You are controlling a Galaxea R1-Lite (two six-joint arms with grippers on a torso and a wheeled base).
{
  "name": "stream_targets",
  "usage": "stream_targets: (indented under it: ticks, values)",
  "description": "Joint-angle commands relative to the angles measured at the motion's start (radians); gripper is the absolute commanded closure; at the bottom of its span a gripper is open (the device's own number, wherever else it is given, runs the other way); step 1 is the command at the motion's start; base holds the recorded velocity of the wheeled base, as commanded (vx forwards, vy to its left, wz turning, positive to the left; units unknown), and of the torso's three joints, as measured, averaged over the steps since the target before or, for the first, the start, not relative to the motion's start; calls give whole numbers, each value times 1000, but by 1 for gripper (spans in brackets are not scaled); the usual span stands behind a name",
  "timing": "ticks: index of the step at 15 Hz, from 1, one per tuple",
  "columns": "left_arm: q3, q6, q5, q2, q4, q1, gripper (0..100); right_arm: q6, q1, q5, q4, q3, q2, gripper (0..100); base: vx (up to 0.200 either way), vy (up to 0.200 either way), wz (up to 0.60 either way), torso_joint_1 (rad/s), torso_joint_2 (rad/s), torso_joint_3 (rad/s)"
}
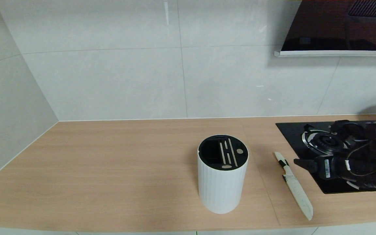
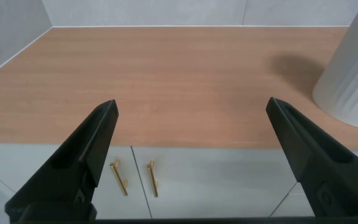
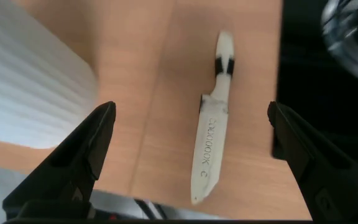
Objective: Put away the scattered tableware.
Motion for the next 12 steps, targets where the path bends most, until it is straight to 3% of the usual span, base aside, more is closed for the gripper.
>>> stream_targets:
  ticks: [1, 4, 12]
  values:
    - [0, 0, 0, 0, 0, 0, 0, 0, 9, -10, -36, -6, 167, 0, 0, 0, 0, 0, 0, 0]
    - [0, 0, 0, 0, 0, 0, 0, -14, 6, -85, -258, 2, 399, 0, 0, 0, 0, 0, 0, 0]
    - [0, 0, 0, 0, 0, 0, 0, -12, -19, -96, -493, -3, 592, 0, 0, 0, 0, 0, 0, 0]
